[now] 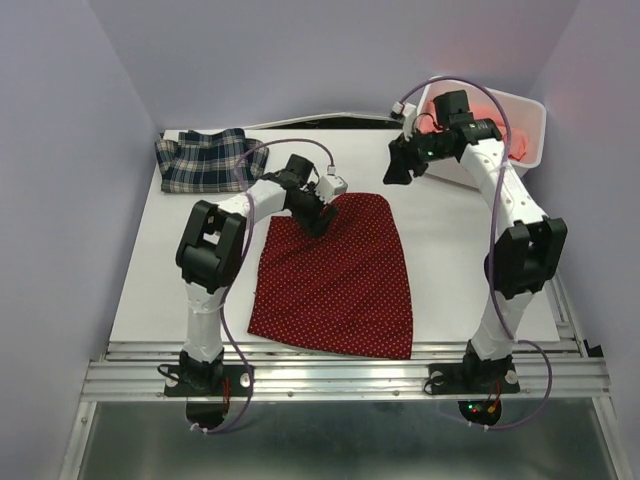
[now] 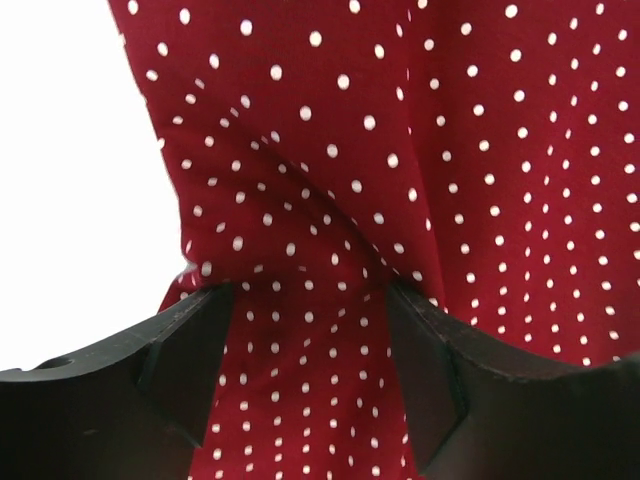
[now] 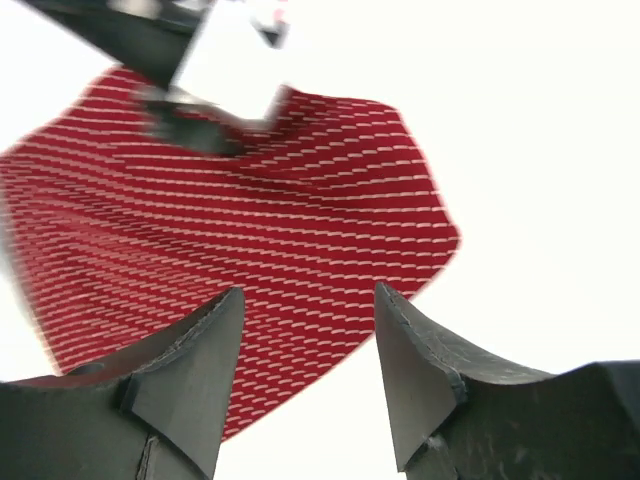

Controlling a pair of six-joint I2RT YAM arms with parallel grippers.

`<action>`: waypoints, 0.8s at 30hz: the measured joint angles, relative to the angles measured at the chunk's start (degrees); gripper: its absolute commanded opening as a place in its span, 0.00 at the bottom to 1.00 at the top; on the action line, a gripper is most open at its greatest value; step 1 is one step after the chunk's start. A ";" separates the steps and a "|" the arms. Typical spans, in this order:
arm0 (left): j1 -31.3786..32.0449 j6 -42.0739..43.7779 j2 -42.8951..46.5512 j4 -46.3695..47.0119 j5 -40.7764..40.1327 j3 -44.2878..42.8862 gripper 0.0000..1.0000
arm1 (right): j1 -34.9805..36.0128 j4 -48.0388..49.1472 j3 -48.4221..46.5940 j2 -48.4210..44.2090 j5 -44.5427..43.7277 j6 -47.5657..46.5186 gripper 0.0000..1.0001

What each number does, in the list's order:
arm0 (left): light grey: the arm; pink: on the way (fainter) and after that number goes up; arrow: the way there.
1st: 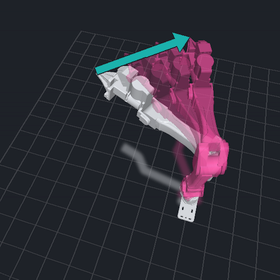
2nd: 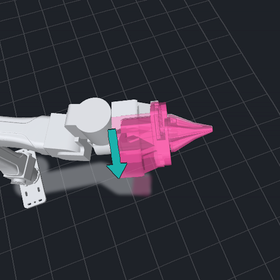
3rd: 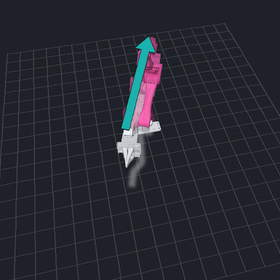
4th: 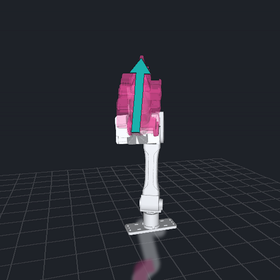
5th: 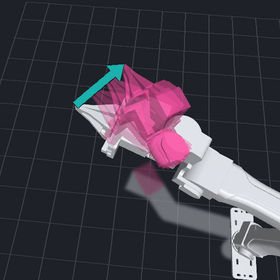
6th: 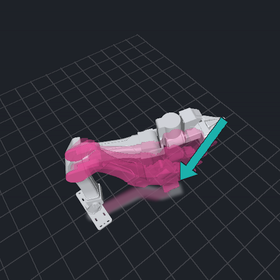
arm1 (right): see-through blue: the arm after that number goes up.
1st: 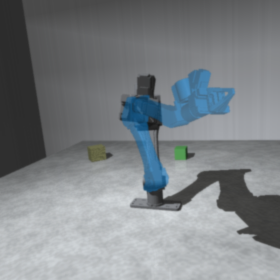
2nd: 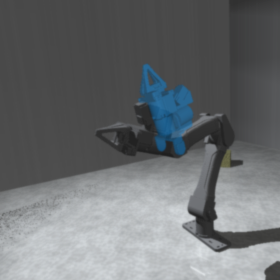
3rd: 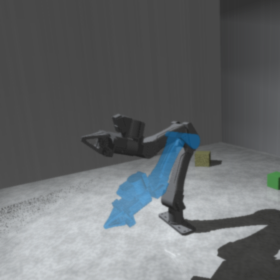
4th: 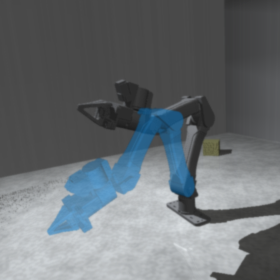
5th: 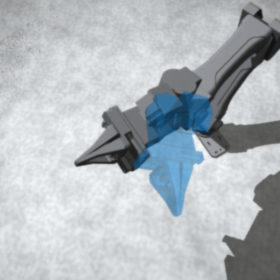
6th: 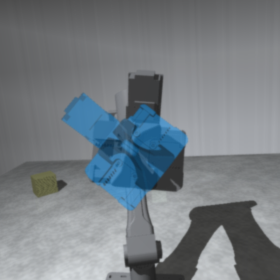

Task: Fold and stack the skirts
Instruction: Flatten the skirt out

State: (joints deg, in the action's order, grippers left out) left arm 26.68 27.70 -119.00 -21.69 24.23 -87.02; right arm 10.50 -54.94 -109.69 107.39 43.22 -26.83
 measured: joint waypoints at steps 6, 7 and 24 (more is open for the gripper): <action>-2.71 1.01 3.69 -2.95 -0.07 -2.03 0.78 | 3.43 4.42 -3.02 9.75 -9.77 -3.50 0.59; -3.82 1.07 4.31 -3.15 -0.04 -3.10 0.78 | 3.93 4.92 -4.39 12.37 -10.73 -3.74 0.59; -14.62 3.63 -0.44 -4.39 -4.94 -8.83 0.69 | 3.82 10.47 -16.61 31.82 -13.81 -10.93 0.61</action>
State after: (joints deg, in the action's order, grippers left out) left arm 12.05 31.33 -119.44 -26.09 19.29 -95.85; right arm 14.33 -44.47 -126.30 139.22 29.41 -37.76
